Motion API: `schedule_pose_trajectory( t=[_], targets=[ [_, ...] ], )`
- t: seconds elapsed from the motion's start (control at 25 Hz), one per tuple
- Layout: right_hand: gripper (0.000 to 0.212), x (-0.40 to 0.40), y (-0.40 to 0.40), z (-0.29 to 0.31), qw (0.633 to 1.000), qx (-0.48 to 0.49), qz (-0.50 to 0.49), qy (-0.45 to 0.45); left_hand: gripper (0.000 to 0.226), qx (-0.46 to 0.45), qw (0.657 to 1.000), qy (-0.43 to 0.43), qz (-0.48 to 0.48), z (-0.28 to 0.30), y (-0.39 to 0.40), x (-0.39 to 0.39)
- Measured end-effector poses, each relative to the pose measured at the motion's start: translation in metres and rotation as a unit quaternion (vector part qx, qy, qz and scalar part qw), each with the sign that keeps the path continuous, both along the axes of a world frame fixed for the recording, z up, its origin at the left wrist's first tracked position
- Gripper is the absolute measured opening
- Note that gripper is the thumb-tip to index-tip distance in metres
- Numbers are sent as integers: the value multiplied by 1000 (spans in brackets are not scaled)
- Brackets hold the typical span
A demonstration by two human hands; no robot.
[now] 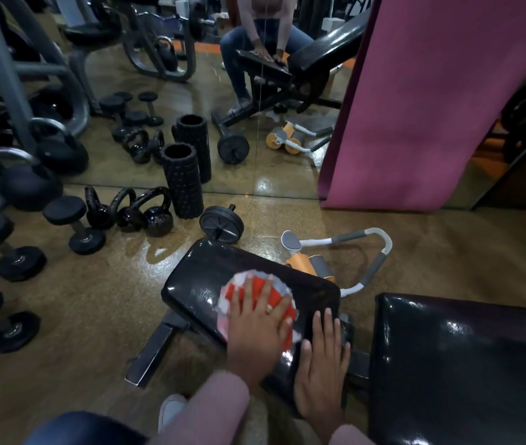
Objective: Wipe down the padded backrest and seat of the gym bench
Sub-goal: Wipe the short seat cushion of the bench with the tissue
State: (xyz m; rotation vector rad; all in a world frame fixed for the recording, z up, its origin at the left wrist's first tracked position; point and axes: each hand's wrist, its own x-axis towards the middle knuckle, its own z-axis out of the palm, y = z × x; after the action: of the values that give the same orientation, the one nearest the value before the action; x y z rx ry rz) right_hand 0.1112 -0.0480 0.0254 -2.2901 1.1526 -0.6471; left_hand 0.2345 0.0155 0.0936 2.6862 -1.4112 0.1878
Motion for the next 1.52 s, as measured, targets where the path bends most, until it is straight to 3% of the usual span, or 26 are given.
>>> schedule_pose_trajectory(
  t=[0.08, 0.24, 0.4, 0.52, 0.6, 0.76, 0.92, 1.04, 1.2, 1.28, 1.44, 1.52],
  targets=[
    [58, 0, 0, 0, 1000, 1, 8, 11, 51, 27, 999, -6, 29, 11, -5, 43],
    [58, -2, 0, 2, 999, 13, 25, 16, 48, -29, 988, -2, 155, 11, 26, 62],
    [58, 1, -3, 2, 999, 16, 35, 4, 46, -6, 999, 20, 30, -12, 18, -17],
    [59, 1, -3, 1, 999, 29, 39, -3, 47, 21, 1000, -6, -21, -4, -8, 4],
    [59, -2, -2, 1, 999, 24, 45, 10, 49, 41, 999, -5, 24, 5, -7, 44],
    [57, -3, -1, 1, 999, 28, 44, 10, 48, -25, 993, 5, 115, 8, 37, 60],
    [58, 1, -3, 1, 999, 35, 38, -7, 48, 22, 1000, 9, -1, -12, 27, -25],
    [61, 2, -3, 4, 998, 46, 44, -2, 48, 23, 999, -26, -23, -3, -4, -2],
    [60, -5, 0, 6, 997, 56, 47, 18, 49, -10, 995, 0, 101, 1, 18, 49],
    [60, -4, 1, 6, 997, 60, 44, 11, 48, -33, 989, 11, 142, -2, 35, 38],
    [60, -3, -1, 3, 998, 54, 37, -7, 49, 14, 998, 13, 58, -17, 30, -30],
    [61, -2, -2, 4, 998, 55, 35, -14, 48, 19, 1000, 5, 16, -9, 9, -21]
  ],
)
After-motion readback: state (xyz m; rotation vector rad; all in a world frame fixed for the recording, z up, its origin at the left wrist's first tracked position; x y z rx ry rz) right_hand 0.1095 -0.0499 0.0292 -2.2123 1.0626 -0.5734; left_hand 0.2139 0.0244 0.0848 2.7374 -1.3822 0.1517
